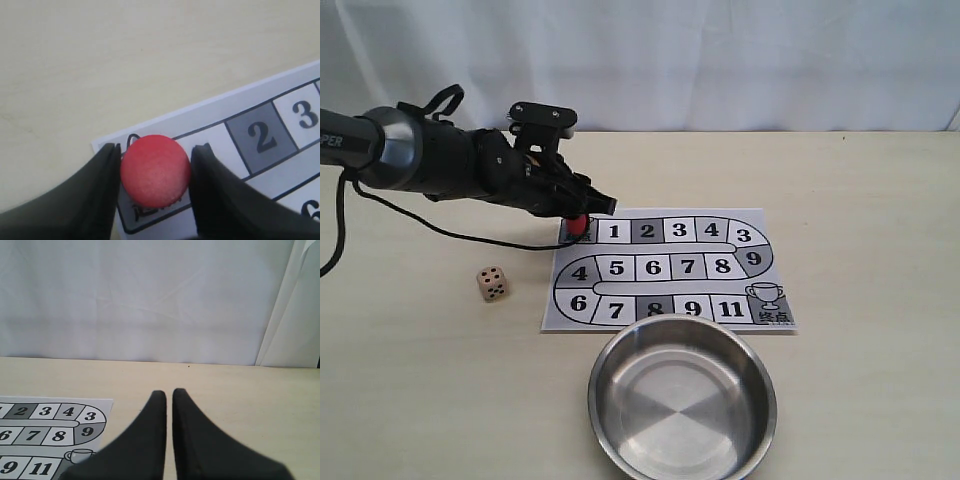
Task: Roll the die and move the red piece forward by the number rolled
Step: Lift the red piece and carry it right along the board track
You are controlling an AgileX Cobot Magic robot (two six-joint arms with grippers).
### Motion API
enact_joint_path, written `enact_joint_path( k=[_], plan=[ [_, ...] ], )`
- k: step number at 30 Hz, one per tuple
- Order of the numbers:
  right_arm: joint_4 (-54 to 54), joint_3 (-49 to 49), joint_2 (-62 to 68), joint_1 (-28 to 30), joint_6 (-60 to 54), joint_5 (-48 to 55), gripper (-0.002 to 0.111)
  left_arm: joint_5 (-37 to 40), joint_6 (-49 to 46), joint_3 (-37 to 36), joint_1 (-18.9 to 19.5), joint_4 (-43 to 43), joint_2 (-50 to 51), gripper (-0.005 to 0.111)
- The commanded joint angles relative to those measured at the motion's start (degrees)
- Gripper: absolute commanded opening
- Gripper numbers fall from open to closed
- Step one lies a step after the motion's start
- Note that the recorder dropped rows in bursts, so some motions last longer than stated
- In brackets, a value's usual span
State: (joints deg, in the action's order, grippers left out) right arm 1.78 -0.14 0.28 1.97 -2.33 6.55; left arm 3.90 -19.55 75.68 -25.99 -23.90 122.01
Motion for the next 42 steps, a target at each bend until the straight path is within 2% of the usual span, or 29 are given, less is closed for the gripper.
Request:
enact_joint_path(
  k=[1, 11, 28, 42],
  plan=[
    [0.4, 0.1, -0.3, -0.1, 0.2, 0.4, 0.004, -0.9, -0.2, 0.4, -0.5, 0.5, -2.3, 0.000],
    [0.4, 0.1, -0.3, -0.1, 0.2, 0.4, 0.004, -7.5, -0.5, 0.4, -6.0, 2.4, -2.3, 0.000],
    [0.4, 0.1, -0.3, -0.1, 0.2, 0.4, 0.004, -9.4, 0.9, 0.4, -6.0, 2.2, 4.0, 0.000],
    [0.4, 0.1, -0.3, -0.1, 0.2, 0.4, 0.004, -9.4, 4.0, 1.8, -6.0, 2.2, 1.3, 0.000]
  ],
)
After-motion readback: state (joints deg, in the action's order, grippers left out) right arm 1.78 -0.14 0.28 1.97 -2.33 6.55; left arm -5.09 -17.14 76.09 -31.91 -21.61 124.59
